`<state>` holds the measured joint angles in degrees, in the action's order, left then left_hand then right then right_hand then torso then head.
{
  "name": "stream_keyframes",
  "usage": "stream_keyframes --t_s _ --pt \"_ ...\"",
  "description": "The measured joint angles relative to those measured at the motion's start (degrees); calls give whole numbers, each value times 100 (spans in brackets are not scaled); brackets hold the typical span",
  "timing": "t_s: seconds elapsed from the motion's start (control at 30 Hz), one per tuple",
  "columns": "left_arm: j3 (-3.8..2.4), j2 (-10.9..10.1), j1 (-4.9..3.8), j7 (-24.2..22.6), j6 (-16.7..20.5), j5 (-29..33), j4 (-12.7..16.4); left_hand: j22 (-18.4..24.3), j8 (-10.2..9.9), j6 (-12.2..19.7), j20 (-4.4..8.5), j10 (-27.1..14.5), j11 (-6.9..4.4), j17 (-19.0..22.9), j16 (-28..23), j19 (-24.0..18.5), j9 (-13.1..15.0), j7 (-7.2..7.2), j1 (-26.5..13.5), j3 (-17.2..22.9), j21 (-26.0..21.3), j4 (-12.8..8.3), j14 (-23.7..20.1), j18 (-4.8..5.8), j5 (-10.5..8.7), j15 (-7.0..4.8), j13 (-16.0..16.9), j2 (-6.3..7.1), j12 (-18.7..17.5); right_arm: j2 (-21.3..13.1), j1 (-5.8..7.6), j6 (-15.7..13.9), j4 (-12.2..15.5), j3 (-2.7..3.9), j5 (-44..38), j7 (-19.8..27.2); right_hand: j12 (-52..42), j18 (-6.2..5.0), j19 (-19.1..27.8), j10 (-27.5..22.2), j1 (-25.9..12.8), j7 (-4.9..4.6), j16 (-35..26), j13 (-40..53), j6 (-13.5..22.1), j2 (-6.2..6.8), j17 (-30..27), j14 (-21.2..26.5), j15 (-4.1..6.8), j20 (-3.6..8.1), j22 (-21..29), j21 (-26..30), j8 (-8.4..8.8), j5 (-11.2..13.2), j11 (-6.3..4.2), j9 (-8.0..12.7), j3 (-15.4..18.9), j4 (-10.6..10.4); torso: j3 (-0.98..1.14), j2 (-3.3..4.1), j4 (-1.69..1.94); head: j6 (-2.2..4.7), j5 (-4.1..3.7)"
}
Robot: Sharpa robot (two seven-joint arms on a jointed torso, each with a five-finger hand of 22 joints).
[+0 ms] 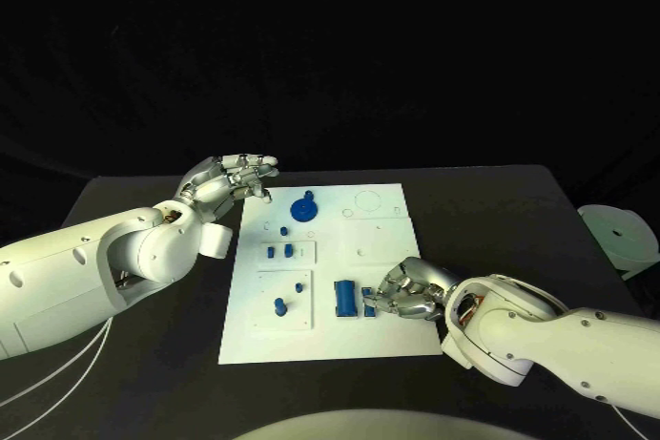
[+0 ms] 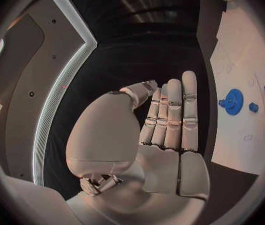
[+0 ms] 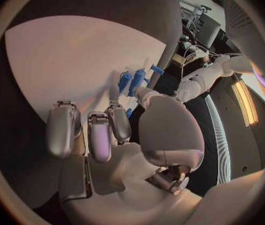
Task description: Assemble the parts on the task board
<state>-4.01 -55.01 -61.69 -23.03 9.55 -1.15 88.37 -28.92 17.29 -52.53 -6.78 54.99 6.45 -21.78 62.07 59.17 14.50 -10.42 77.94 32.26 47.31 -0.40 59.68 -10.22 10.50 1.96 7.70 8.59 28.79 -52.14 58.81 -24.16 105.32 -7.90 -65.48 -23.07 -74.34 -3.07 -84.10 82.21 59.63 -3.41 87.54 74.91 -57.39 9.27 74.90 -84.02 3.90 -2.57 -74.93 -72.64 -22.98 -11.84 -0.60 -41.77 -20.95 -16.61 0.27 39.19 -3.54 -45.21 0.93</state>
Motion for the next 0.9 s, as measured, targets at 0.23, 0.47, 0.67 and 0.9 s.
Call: stream_keyframes --t_s 0.23,0.47,0.67,0.9 --pt "0 -1 0 2 -1 0 0 0 0 0 0 0 0 0 0 0 0 0 0 0 0 0 0 0 0 0 0 0 0 -19 3 2 9 1 -29 0 0 0 0 0 0 0 0 0 0 0 0 0 0 0 0 0 0 -38 0 0 10 11 0 0 1 3 -2" --pt "0 -5 0 3 -1 0 0 0 0 0 0 0 0 0 0 0 0 0 0 0 0 0 0 0 0 0 0 0 0 -50 5 65 7 1 -49 3 0 0 21 0 287 0 0 0 0 -2 5 0 0 21 1 0 0 3 0 0 112 112 3 0 1 -1 2" --pt "0 -8 0 3 -2 0 0 0 0 0 0 0 0 0 0 0 -1 0 0 0 0 0 0 0 0 0 0 0 0 -63 5 231 7 1 -49 24 0 0 21 0 383 0 0 0 0 49 5 0 0 21 1 0 0 174 0 0 206 95 7 1 1 -3 7" --pt "0 -13 0 5 -2 0 0 0 0 0 0 0 0 0 0 0 -1 0 0 0 0 0 0 0 0 0 0 0 0 -79 5 389 17 1 -49 49 0 -1 21 0 411 0 0 -1 0 33 4 0 0 21 2 -41 0 266 0 0 246 56 6 2 -3 -12 15"
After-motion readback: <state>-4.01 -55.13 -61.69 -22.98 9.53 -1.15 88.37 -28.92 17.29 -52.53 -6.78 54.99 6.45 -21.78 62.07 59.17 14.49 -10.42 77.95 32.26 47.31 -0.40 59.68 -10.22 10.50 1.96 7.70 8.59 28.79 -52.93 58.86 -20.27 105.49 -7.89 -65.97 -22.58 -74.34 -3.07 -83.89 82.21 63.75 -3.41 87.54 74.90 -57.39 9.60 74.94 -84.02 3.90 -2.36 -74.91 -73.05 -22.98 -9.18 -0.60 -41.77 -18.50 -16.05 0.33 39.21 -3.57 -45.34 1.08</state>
